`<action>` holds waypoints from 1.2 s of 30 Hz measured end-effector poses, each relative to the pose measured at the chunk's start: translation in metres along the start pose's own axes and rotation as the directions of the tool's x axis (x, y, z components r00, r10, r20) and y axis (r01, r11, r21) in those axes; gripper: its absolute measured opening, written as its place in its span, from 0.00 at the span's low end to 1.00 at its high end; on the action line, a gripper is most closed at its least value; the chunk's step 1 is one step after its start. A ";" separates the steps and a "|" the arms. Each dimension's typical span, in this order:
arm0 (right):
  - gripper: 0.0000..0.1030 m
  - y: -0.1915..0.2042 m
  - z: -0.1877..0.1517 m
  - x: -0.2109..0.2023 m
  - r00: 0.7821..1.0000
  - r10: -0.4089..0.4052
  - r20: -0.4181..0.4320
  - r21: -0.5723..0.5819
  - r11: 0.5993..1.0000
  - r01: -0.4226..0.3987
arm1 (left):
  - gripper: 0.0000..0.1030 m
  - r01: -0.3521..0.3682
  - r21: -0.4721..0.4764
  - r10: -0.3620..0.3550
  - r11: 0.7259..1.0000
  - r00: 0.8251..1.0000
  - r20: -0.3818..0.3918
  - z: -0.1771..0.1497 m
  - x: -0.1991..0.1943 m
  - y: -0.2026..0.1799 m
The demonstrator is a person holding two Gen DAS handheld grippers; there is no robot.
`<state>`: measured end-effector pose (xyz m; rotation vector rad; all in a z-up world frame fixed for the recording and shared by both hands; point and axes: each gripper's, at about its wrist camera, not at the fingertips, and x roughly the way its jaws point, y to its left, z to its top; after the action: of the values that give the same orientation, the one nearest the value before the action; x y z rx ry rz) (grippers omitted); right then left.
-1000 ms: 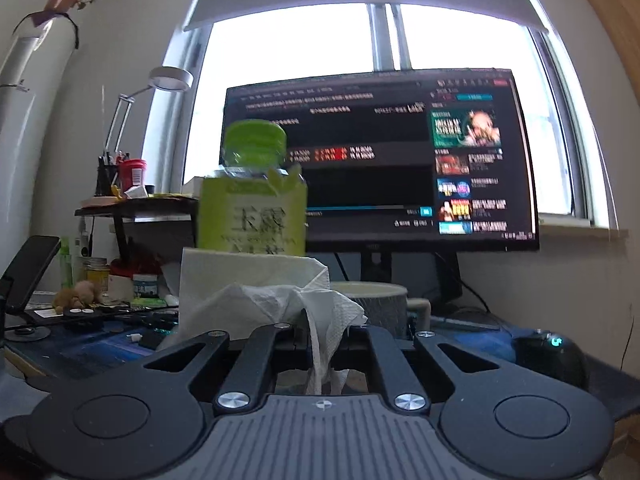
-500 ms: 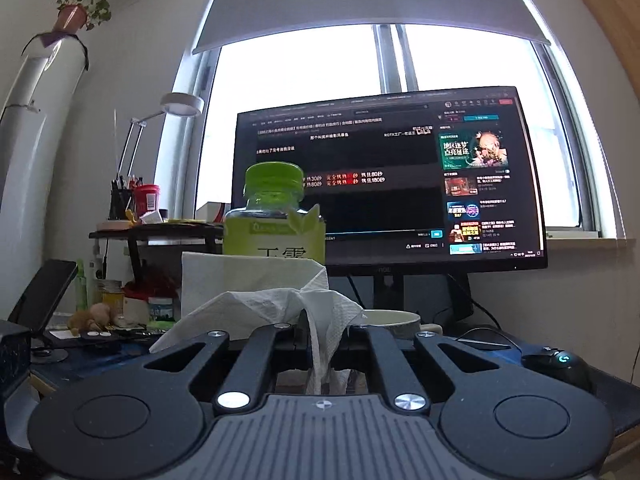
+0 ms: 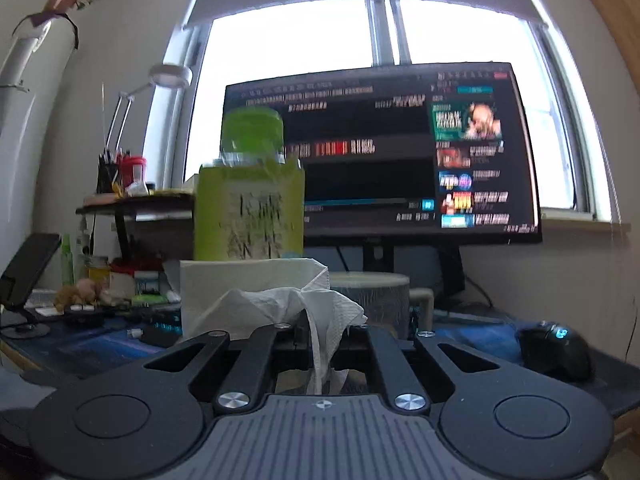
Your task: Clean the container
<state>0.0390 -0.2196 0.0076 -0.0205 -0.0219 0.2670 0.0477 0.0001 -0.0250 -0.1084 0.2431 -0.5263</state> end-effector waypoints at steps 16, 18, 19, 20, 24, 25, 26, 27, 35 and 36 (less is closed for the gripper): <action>0.08 -0.005 -0.003 0.006 0.999 -0.013 -0.032 0.011 1.000 0.014 | 0.60 -0.004 -0.001 0.004 1.000 1.000 0.001 0.000 0.001 -0.001; 0.08 -0.006 -0.005 0.008 0.999 -0.015 -0.039 0.013 1.000 0.016 | 0.60 -0.005 0.001 0.005 1.000 1.000 0.000 0.000 0.001 -0.001; 0.08 -0.005 -0.004 0.006 0.999 -0.013 -0.032 0.011 1.000 0.013 | 0.60 -0.005 0.001 0.005 1.000 1.000 -0.001 0.001 0.001 -0.001; 0.08 -0.004 -0.003 0.005 1.000 -0.010 -0.025 0.009 1.000 0.011 | 0.60 -0.005 0.001 0.005 1.000 1.000 -0.001 0.001 0.001 -0.001; 0.08 0.001 0.002 0.000 1.000 -0.002 0.003 -0.002 1.000 0.002 | 0.60 -0.006 0.003 0.006 1.000 1.000 -0.003 0.001 0.002 -0.001; 0.08 0.002 0.004 -0.002 1.000 -0.002 0.011 -0.007 1.000 0.002 | 0.60 -0.006 0.003 0.006 1.000 1.000 -0.003 0.001 0.002 -0.001; 0.08 0.003 0.006 -0.004 1.000 0.003 0.018 -0.009 1.000 -0.003 | 0.60 -0.006 0.003 0.007 1.000 1.000 -0.003 0.001 0.002 -0.001; 0.08 0.003 0.007 -0.005 1.000 0.006 0.024 -0.010 1.000 -0.006 | 0.60 -0.007 0.003 0.007 1.000 1.000 -0.004 0.001 0.002 -0.002; 0.08 0.000 0.002 0.002 1.000 -0.007 -0.002 -0.007 1.000 0.007 | 0.61 -0.007 0.004 0.008 1.000 1.000 -0.005 0.001 0.003 -0.002; 0.08 -0.002 0.000 0.004 1.000 -0.005 -0.012 0.001 1.000 0.005 | 0.61 -0.008 0.005 0.008 1.000 1.000 -0.005 0.001 0.003 -0.002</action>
<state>0.0435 -0.2200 0.0073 -0.0212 -0.0098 0.2619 0.0498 -0.0035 -0.0240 -0.1010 0.2470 -0.5192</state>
